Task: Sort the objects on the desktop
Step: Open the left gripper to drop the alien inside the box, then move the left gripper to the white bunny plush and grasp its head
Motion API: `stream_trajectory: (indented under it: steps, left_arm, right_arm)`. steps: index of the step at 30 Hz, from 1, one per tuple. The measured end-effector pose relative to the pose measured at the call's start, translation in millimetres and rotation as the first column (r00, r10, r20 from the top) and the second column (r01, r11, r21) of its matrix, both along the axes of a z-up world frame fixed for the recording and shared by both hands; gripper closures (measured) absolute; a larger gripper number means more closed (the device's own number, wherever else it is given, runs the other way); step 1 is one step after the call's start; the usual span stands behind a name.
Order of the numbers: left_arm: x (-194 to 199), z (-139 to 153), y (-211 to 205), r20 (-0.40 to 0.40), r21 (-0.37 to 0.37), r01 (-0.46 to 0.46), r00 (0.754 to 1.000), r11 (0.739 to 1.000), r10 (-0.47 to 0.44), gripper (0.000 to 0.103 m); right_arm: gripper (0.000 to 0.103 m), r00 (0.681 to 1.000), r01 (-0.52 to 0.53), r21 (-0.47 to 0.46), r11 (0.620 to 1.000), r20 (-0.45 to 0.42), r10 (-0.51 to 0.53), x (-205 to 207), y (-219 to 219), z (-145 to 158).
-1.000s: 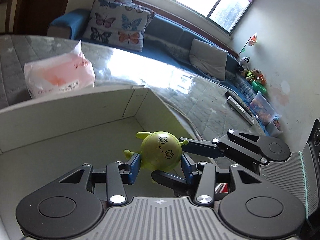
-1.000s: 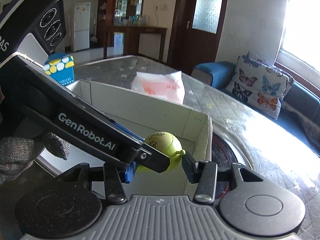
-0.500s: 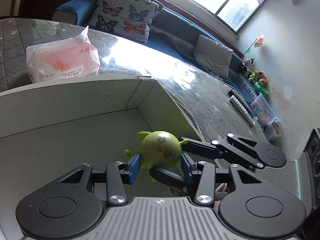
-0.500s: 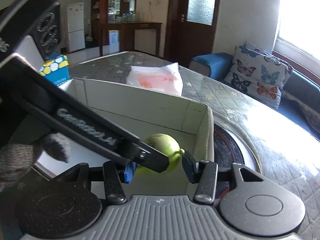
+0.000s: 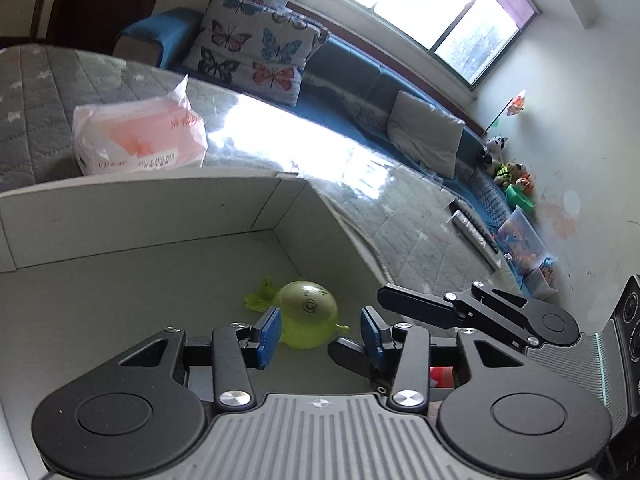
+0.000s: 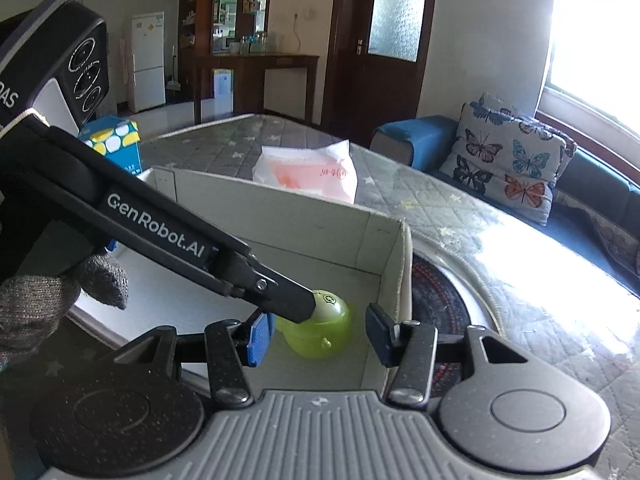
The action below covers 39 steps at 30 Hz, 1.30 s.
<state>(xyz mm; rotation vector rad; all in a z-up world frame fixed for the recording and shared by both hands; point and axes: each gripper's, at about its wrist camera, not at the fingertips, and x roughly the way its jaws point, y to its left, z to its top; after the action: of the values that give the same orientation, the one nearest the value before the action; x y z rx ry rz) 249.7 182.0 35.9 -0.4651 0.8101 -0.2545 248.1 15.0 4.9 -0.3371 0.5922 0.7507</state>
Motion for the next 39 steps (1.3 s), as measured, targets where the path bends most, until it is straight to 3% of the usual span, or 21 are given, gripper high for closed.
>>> stream_trajectory:
  steps: [10, 19, 31, 39]
  left_arm:
    - [-47, 28, -23, 0.072, 0.031, -0.006, 0.997, 0.999, 0.003, 0.057]
    - [-91, 24, -60, 0.069, 0.051, 0.042, 0.997, 0.998, -0.045, 0.057]
    - [-130, -3, -90, 0.008, -0.016, 0.1, 0.995, 0.995, -0.1, 0.057]
    - [-132, -13, -92, -0.028, -0.094, 0.091, 0.995, 0.991, -0.094, 0.057]
  right_arm:
    - [0.045, 0.997, -0.008, 0.034, 0.999, 0.071, 0.005, -53, -34, 26]
    - [0.045, 0.997, -0.028, 0.018, 0.999, 0.068, 0.027, -102, -75, 24]
    - [0.044, 0.999, 0.016, -0.016, 1.0, -0.041, -0.017, -143, -116, -18]
    - [0.044, 0.999, 0.017, 0.004, 1.0, -0.045, -0.017, -153, -125, -15]
